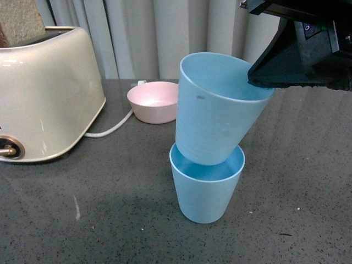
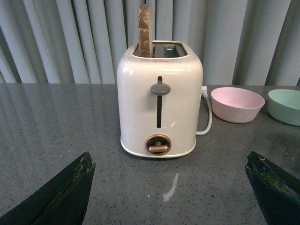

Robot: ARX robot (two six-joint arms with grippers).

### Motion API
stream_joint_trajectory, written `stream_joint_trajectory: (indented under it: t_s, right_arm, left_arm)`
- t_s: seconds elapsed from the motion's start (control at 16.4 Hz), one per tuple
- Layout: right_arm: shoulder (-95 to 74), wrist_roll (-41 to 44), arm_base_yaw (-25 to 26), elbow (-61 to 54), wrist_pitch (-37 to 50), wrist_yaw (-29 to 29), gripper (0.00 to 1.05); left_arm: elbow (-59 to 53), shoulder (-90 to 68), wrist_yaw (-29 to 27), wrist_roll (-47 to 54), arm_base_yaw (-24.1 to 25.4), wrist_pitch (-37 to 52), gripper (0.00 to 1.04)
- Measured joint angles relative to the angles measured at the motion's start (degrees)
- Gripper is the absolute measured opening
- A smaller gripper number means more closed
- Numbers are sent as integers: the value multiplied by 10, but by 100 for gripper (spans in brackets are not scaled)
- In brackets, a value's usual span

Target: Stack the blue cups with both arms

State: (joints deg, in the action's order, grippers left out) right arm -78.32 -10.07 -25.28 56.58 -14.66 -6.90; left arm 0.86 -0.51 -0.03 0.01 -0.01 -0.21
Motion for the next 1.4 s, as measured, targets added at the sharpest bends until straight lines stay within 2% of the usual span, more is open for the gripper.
stream_joint_trajectory:
  t_s: [0.61, 0.97, 1.16, 1.22, 1.4]
  right_arm:
    - [-22, 3, -18, 7, 1, 34, 2]
    - [-9, -2, -16, 7, 2, 35, 63]
    - [41, -40, 30, 9, 53, 32, 96]
    - [69, -60, 58, -5, 88, 42, 99]
    - [179, -87, 144, -106, 151, 73, 98]
  left_arm:
    - [0, 0, 0, 0, 0, 0, 98]
    - [0, 0, 0, 0, 0, 0, 98]
    - [0, 0, 0, 0, 0, 0, 98]
    - [0, 0, 0, 0, 0, 0, 98]
    - [0, 0, 0, 0, 0, 0, 98]
